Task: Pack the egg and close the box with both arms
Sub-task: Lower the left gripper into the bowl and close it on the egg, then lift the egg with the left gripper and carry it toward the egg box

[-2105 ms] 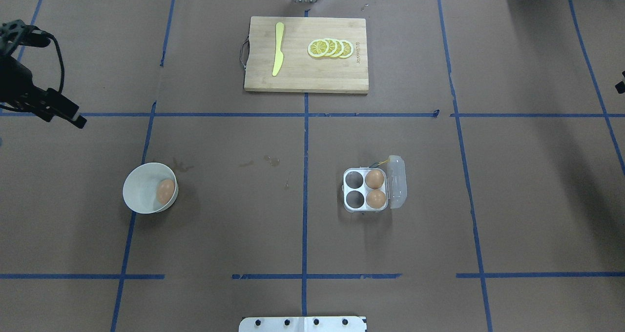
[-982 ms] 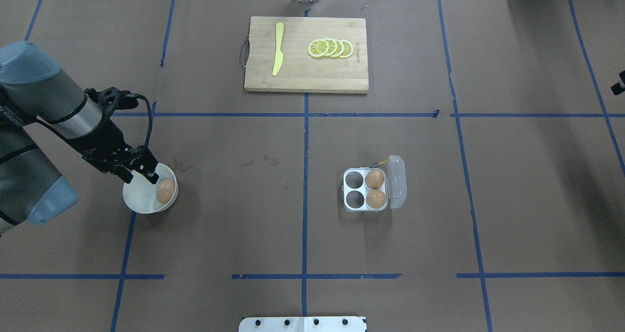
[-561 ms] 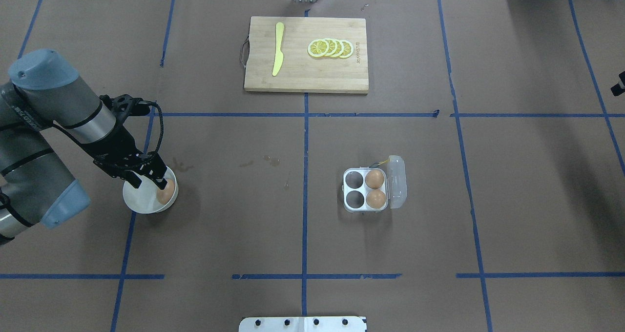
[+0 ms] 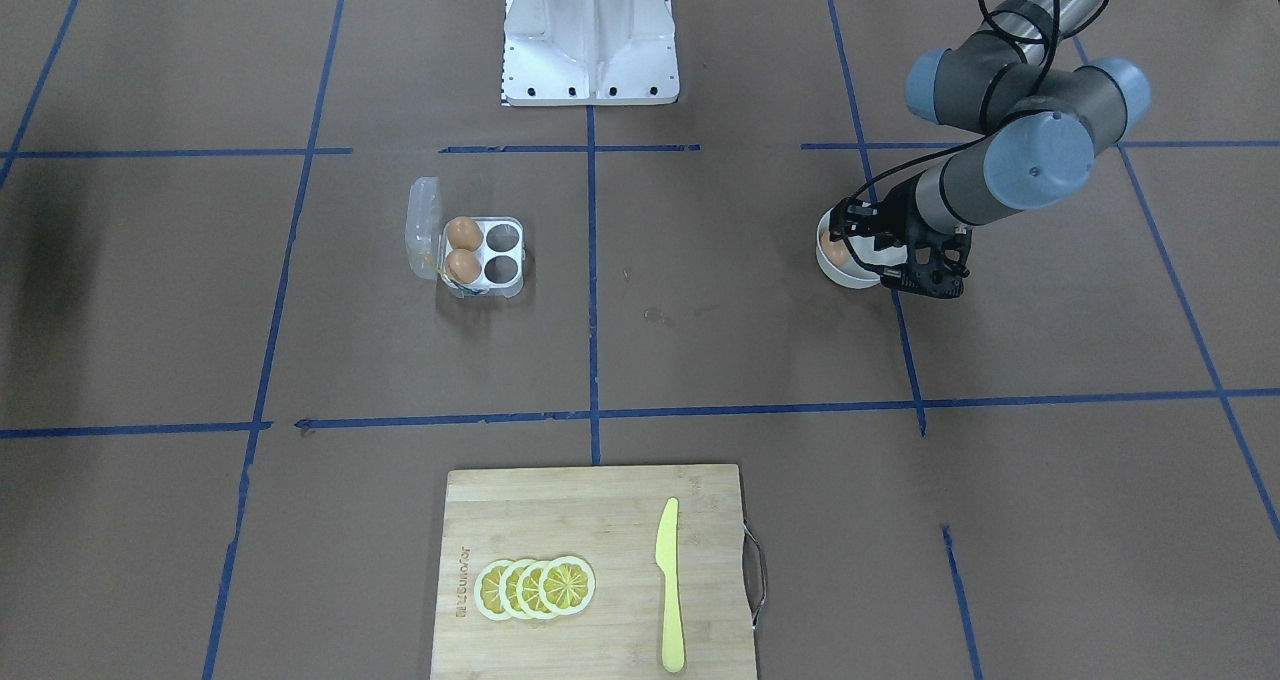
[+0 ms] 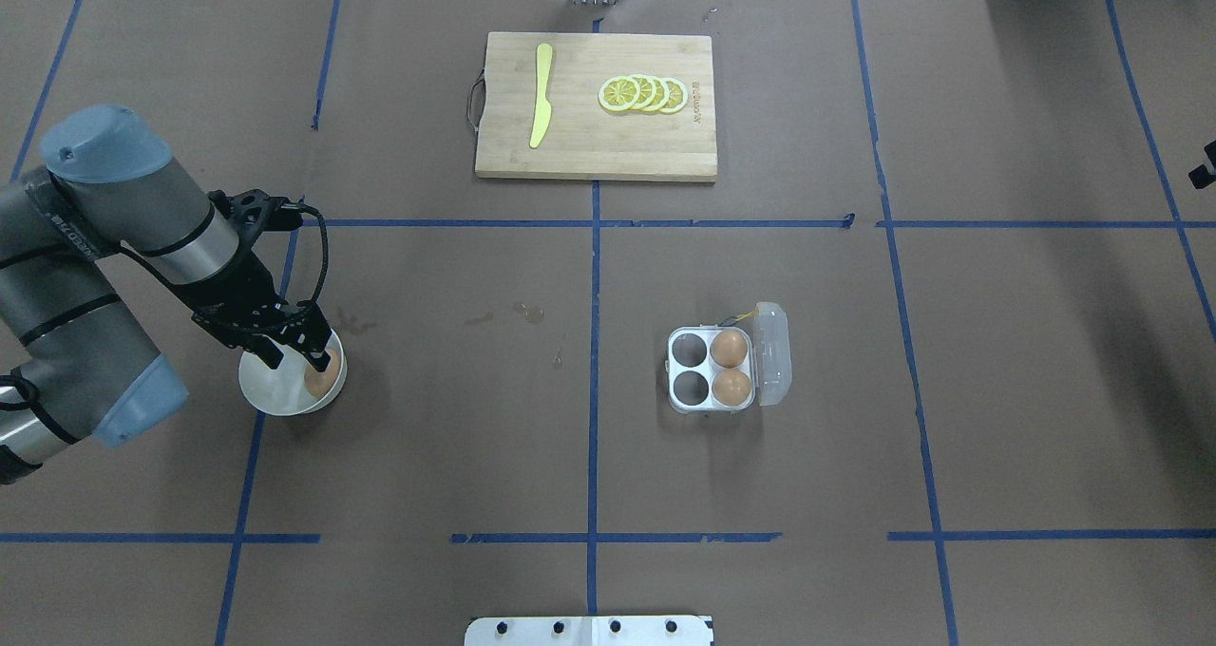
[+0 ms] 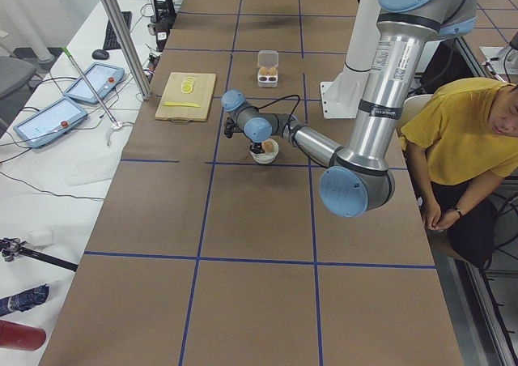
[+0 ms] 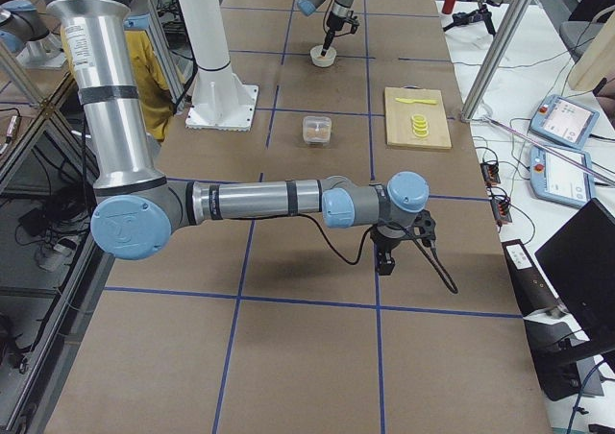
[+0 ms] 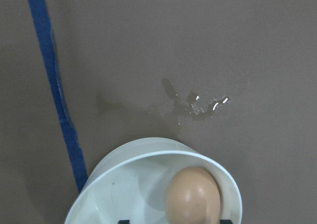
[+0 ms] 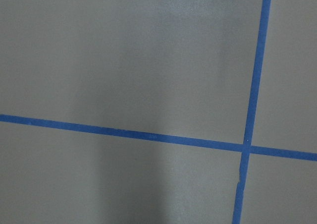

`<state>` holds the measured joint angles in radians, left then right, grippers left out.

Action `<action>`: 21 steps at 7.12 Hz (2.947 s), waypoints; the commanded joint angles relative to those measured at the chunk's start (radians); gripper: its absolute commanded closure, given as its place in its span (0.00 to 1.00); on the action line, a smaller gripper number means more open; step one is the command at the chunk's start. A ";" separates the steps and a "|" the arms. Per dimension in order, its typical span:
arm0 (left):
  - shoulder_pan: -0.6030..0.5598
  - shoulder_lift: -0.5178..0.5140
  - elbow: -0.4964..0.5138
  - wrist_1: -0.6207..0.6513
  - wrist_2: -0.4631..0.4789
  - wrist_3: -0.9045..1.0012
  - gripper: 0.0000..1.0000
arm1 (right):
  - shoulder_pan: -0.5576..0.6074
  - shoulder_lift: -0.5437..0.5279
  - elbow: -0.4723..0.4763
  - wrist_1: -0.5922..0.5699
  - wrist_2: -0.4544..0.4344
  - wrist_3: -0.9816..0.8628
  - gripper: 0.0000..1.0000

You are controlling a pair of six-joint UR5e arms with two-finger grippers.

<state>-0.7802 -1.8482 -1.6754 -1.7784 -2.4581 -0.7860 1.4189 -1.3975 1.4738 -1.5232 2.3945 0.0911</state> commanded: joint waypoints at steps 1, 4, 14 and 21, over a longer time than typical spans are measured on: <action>0.004 -0.012 0.011 0.001 0.002 0.001 0.32 | 0.000 0.000 -0.009 0.000 0.000 -0.001 0.00; 0.013 -0.014 0.017 -0.001 0.014 0.004 0.34 | 0.000 0.002 -0.016 0.002 0.000 -0.001 0.00; 0.016 -0.012 -0.003 -0.015 0.027 0.001 1.00 | -0.012 0.002 -0.016 0.002 0.000 -0.001 0.00; 0.072 -0.312 -0.005 0.010 0.126 -0.344 1.00 | -0.041 0.015 0.002 0.002 0.031 0.003 0.00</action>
<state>-0.7890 -2.0745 -1.7006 -1.7637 -2.3772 -1.0466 1.3812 -1.3833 1.4747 -1.5217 2.4104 0.0934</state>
